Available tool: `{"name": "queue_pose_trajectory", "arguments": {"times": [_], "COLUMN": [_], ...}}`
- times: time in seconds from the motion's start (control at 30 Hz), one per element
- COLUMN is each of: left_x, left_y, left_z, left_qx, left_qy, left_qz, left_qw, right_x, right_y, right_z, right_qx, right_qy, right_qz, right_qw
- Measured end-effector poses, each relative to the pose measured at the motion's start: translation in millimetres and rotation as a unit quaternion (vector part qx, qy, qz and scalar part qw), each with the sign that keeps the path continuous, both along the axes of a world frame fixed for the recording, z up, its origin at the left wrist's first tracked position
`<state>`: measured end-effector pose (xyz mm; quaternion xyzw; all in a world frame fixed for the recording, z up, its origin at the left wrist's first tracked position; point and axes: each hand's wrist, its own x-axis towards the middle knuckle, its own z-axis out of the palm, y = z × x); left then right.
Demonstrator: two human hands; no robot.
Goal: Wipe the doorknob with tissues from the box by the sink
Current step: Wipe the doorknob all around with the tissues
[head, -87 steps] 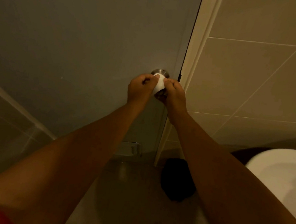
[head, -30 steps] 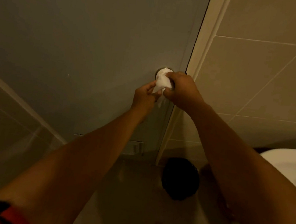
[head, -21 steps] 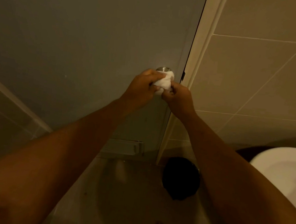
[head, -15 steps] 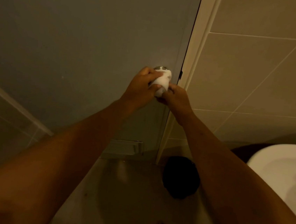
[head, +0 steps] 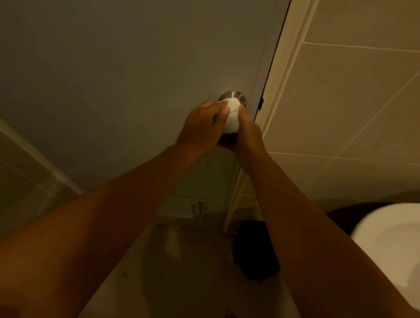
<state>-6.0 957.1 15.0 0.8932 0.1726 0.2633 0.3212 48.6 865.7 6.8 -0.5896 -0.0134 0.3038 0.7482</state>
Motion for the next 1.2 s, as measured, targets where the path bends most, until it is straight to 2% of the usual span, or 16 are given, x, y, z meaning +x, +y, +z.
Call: {"name": "queue_pose_trajectory", "arguments": {"times": [0.07,0.17,0.27,0.33,0.4,0.47,0.53,0.63,0.7,0.8,0.87,0.93,1.0,1.03,1.13,1.2], "left_x": [3,7,6,4,3,0,-1,-1,-2,-2,2,11,17,18,13,12], "left_y": [3,7,12,14,13,7,-1,-7,-8,-9,-7,-4,-2,-2,-9,-14], "left_z": [4,5,6,7,5,0,-6,-11,-15,-14,-9,-1,3,3,-2,-7], "left_qx": [0.033,0.146,0.226,0.23,0.171,0.036,-0.142,-0.377,-0.452,-0.453,-0.434,-0.434,-0.466,-0.49,-0.561,-0.566], "left_qy": [-0.002,-0.001,0.011,0.014,0.02,0.012,-0.004,-0.005,-0.004,-0.002,0.014,0.041,0.049,0.049,0.023,0.02], "left_qz": [-0.011,-0.043,-0.069,-0.056,-0.02,0.033,0.074,0.105,0.111,0.094,0.084,0.075,0.075,0.082,0.071,0.058], "left_qw": [0.999,0.988,0.972,0.972,0.985,0.999,0.987,0.92,0.885,0.886,0.897,0.897,0.88,0.867,0.825,0.822], "right_x": [-3,-8,-10,-7,-2,5,13,14,12,9,8,8,14,16,15,13], "right_y": [-1,-4,-7,-10,-12,-12,-10,-6,-3,-4,-10,-16,-16,-15,-13,-12], "right_z": [-5,-12,-17,-13,-5,6,15,28,31,30,26,25,27,28,26,25], "right_qx": [0.106,0.168,0.145,0.072,-0.042,-0.156,-0.262,-0.404,-0.465,-0.475,-0.442,-0.357,-0.274,-0.263,-0.22,-0.241], "right_qy": [0.084,0.131,0.123,0.074,-0.017,-0.141,-0.298,-0.421,-0.456,-0.493,-0.501,-0.447,-0.319,-0.261,-0.158,-0.204], "right_qz": [0.002,0.015,0.026,0.029,0.033,0.038,0.057,0.087,0.092,0.07,0.068,0.055,0.039,0.046,0.033,0.03], "right_qw": [0.991,0.977,0.981,0.994,0.998,0.977,0.916,0.808,0.753,0.726,0.741,0.818,0.906,0.928,0.962,0.948]}}
